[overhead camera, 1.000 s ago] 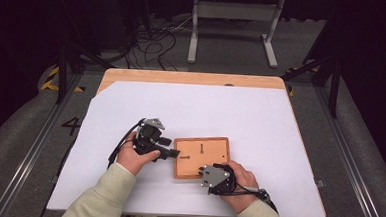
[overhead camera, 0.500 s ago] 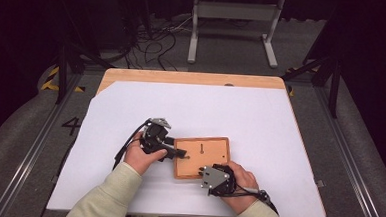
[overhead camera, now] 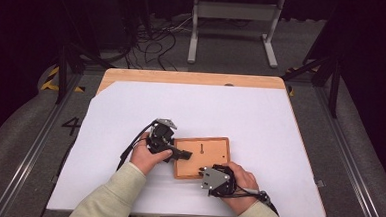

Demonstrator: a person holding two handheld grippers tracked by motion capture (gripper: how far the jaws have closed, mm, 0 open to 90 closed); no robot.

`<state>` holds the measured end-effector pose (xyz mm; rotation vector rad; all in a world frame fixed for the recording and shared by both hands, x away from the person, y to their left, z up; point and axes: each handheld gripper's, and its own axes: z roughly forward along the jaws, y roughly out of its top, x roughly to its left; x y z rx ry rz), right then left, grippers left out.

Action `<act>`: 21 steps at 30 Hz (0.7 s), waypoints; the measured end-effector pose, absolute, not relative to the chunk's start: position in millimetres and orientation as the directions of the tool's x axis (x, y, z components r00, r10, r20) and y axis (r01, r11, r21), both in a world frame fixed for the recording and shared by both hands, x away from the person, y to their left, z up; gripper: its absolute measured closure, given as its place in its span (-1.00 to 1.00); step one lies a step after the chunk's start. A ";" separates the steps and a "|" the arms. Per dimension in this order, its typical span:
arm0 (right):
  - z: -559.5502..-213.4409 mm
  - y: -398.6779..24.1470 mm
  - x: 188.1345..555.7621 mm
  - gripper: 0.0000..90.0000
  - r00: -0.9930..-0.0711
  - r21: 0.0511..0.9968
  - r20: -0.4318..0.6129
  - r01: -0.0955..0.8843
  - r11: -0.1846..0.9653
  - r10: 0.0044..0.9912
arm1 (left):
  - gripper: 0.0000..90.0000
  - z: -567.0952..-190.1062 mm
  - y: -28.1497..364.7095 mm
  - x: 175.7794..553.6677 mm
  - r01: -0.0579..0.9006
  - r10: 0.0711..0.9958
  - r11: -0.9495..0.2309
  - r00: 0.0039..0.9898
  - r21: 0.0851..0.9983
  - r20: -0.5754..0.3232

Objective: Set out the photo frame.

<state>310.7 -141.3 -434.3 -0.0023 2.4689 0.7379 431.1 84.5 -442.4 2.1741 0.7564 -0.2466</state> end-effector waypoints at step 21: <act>-431.2 -142.2 310.5 0.77 -0.871 0.539 -0.457 -0.110 0.835 0.180 | -0.30 -434.8 86.0 429.4 0.541 0.404 -0.541 0.839 0.644 -0.364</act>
